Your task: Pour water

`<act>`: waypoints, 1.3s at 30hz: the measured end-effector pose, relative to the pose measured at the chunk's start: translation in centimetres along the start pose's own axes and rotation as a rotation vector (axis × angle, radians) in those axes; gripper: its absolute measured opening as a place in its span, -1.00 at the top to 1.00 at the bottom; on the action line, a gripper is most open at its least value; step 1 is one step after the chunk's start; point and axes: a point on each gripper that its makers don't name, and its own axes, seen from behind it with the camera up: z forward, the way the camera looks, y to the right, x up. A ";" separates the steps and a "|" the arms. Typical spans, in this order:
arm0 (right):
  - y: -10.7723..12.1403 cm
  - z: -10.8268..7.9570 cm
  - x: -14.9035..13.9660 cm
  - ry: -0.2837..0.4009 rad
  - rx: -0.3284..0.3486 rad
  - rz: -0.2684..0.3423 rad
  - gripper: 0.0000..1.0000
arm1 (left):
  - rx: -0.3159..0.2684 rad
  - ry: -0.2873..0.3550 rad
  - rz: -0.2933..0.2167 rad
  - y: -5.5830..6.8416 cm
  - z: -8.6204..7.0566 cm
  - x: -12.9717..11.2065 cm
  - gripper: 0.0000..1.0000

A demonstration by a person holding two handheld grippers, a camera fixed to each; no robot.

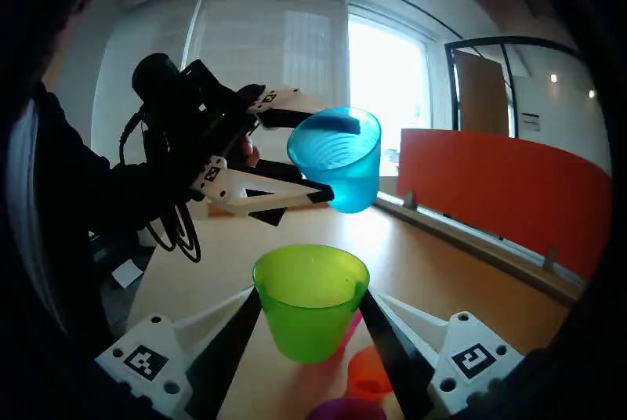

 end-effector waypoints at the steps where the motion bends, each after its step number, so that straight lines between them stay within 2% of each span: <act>1: 0.0 0.0 0.0 0.000 0.001 0.000 -0.80 | -0.001 0.001 0.005 0.0 0.0 0.0 -0.67; 9: -0.1 0.1 0.0 0.000 0.003 -0.002 -0.80 | -0.008 0.001 0.040 0.2 -0.2 0.4 -0.66; 30: -0.1 -0.1 0.1 0.005 0.004 -0.002 -0.80 | -0.017 -0.012 0.103 0.3 0.7 0.4 -0.66; 39: -0.1 -0.1 0.2 0.007 0.001 0.000 -0.80 | -0.005 -0.017 0.134 0.0 0.9 0.4 -0.66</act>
